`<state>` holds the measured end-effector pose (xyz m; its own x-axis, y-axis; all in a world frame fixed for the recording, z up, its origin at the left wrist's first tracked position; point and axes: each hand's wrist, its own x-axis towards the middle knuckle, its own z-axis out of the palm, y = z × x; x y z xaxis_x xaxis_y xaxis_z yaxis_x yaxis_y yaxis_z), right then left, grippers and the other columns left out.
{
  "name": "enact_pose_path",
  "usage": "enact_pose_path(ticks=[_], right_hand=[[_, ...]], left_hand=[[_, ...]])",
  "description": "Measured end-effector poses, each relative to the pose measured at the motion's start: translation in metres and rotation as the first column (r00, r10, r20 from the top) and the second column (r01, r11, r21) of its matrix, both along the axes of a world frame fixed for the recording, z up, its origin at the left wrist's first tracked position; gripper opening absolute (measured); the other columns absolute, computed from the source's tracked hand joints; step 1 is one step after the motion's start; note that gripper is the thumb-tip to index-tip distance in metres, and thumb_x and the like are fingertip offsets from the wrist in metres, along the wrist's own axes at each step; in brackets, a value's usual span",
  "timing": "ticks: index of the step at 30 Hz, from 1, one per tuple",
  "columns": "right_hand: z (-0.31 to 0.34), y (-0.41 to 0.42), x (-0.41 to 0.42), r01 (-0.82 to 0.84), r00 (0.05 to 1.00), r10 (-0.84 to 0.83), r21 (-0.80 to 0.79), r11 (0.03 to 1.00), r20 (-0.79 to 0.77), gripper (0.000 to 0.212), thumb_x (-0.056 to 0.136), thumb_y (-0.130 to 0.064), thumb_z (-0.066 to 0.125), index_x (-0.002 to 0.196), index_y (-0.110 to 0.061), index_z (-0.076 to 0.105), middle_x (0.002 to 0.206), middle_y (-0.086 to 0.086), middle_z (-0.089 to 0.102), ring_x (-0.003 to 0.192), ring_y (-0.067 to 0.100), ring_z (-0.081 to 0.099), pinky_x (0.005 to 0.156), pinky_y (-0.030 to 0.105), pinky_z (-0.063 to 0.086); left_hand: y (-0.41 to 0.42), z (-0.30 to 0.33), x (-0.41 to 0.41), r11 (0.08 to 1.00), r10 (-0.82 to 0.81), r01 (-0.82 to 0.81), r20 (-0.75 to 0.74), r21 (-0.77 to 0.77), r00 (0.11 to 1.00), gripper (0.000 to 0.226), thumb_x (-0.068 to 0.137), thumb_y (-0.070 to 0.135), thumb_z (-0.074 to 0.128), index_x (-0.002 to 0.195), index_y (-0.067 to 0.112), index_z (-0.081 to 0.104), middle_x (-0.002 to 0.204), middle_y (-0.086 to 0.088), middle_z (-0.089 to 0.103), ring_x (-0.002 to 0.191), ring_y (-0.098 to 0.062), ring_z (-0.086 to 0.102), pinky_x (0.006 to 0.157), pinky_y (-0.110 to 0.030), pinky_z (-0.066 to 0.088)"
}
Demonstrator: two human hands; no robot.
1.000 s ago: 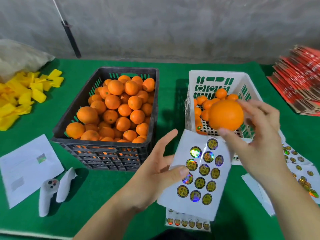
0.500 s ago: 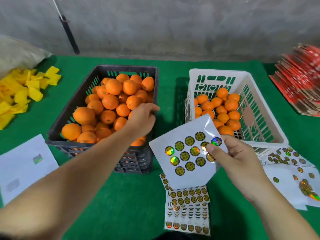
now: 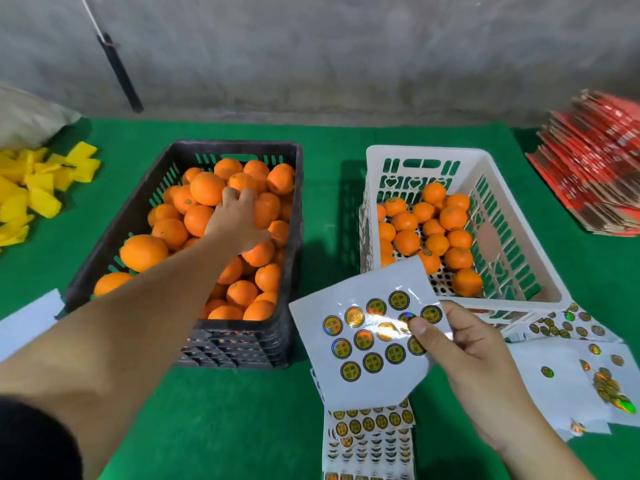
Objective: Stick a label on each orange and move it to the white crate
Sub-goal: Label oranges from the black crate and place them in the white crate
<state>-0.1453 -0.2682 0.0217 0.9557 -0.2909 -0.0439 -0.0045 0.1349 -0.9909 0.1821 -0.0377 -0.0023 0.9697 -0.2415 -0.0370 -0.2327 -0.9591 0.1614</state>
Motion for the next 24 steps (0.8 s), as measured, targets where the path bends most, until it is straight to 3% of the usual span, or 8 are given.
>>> enact_pose_path(ticks=[1, 3, 6, 10, 13, 15, 19, 24], right_hand=[[0.0, -0.001, 0.002, 0.019, 1.0, -0.019, 0.01, 1.0, 0.005, 0.028, 0.089, -0.027, 0.069, 0.116, -0.026, 0.079, 0.113, 0.007, 0.08, 0.1, 0.024, 0.079, 0.077, 0.024, 0.062], [-0.001, -0.002, 0.004, 0.033, 0.999, -0.033, 0.0, 0.999, 0.001, 0.028, 0.089, -0.029, 0.07, 0.116, -0.027, 0.079, 0.114, 0.007, 0.08, 0.102, 0.026, 0.078, 0.079, 0.026, 0.062], [0.001, -0.004, 0.005, -0.016, 1.0, 0.016, -0.038, 0.999, -0.015, 0.034, 0.088, -0.043, 0.077, 0.118, -0.026, 0.078, 0.116, 0.007, 0.08, 0.105, 0.027, 0.077, 0.083, 0.029, 0.062], [0.011, -0.007, 0.004, -0.158, 0.987, 0.155, -0.196, 0.968, -0.03, 0.029, 0.093, -0.037, 0.077, 0.12, -0.026, 0.076, 0.115, 0.0, 0.079, 0.102, 0.014, 0.075, 0.084, 0.02, 0.058], [0.012, -0.007, 0.002, -0.157, 0.988, 0.148, -0.341, 0.927, -0.053, 0.035, 0.091, -0.04, 0.077, 0.124, -0.033, 0.071, 0.122, -0.003, 0.076, 0.107, 0.024, 0.071, 0.086, 0.041, 0.057], [0.012, -0.004, 0.0, -0.136, 0.991, 0.124, -0.344, 0.929, -0.056, 0.047, 0.09, -0.043, 0.08, 0.132, -0.035, 0.063, 0.126, -0.002, 0.074, 0.1, 0.033, 0.07, 0.082, 0.05, 0.056], [0.023, 0.005, -0.008, -0.114, 0.992, 0.123, -0.278, 0.954, 0.016, 0.056, 0.082, -0.057, 0.082, 0.125, -0.035, 0.055, 0.101, 0.005, 0.079, 0.056, 0.027, 0.049, 0.051, 0.02, 0.042], [0.04, 0.001, -0.017, -0.1, 0.991, 0.129, -0.45, 0.888, 0.035, 0.04, 0.085, -0.056, 0.076, 0.118, -0.035, 0.066, 0.116, -0.003, 0.076, 0.067, 0.051, 0.055, 0.043, 0.045, 0.037]], left_hand=[[0.0, 0.01, -0.012, 0.971, 0.031, -0.039, -0.038, -0.237, 0.999, 0.082, 0.082, 0.046, 0.082, 0.146, 0.021, 0.037, 0.138, -0.009, 0.044, 0.107, -0.029, 0.058, 0.073, -0.036, 0.054], [0.0, 0.027, -0.052, 0.729, -0.011, -0.109, -0.17, -0.676, 0.985, 0.076, 0.081, 0.056, 0.081, 0.142, 0.027, 0.044, 0.129, 0.005, 0.058, 0.108, -0.017, 0.062, 0.085, -0.035, 0.056], [0.004, 0.05, -0.132, 0.365, -0.374, -0.138, -0.281, -0.921, 0.884, 0.085, 0.068, 0.074, 0.078, 0.137, 0.03, 0.056, 0.126, 0.017, 0.07, 0.114, -0.002, 0.067, 0.093, -0.03, 0.056], [0.007, 0.054, -0.204, 0.192, -0.691, -0.351, -0.381, -0.916, 0.615, 0.102, 0.052, 0.065, 0.095, 0.128, 0.008, 0.056, 0.151, 0.002, 0.058, 0.136, -0.025, 0.058, 0.107, -0.045, 0.053], [0.008, 0.05, -0.232, 0.108, -0.805, -0.473, -0.356, -0.875, 0.474, 0.085, 0.061, 0.044, 0.098, 0.119, 0.009, 0.046, 0.145, -0.022, 0.059, 0.133, -0.041, 0.059, 0.104, -0.049, 0.053], [0.007, 0.046, -0.243, 0.067, -0.81, -0.524, -0.353, -0.849, 0.468, 0.082, 0.064, 0.042, 0.098, 0.118, 0.013, 0.043, 0.14, -0.028, 0.061, 0.132, -0.041, 0.059, 0.101, -0.043, 0.055], [0.013, 0.033, -0.25, -0.042, -0.76, -0.58, -0.351, -0.814, 0.547, 0.091, 0.064, 0.045, 0.098, 0.136, 0.011, 0.053, 0.139, -0.023, 0.064, 0.131, -0.039, 0.061, 0.101, -0.044, 0.055], [0.037, 0.021, -0.243, -0.185, -0.752, -0.539, -0.235, -0.822, 0.616, 0.072, 0.09, 0.041, 0.081, 0.147, 0.006, 0.053, 0.162, -0.021, 0.038, 0.151, -0.04, 0.035, 0.121, -0.049, 0.035]])
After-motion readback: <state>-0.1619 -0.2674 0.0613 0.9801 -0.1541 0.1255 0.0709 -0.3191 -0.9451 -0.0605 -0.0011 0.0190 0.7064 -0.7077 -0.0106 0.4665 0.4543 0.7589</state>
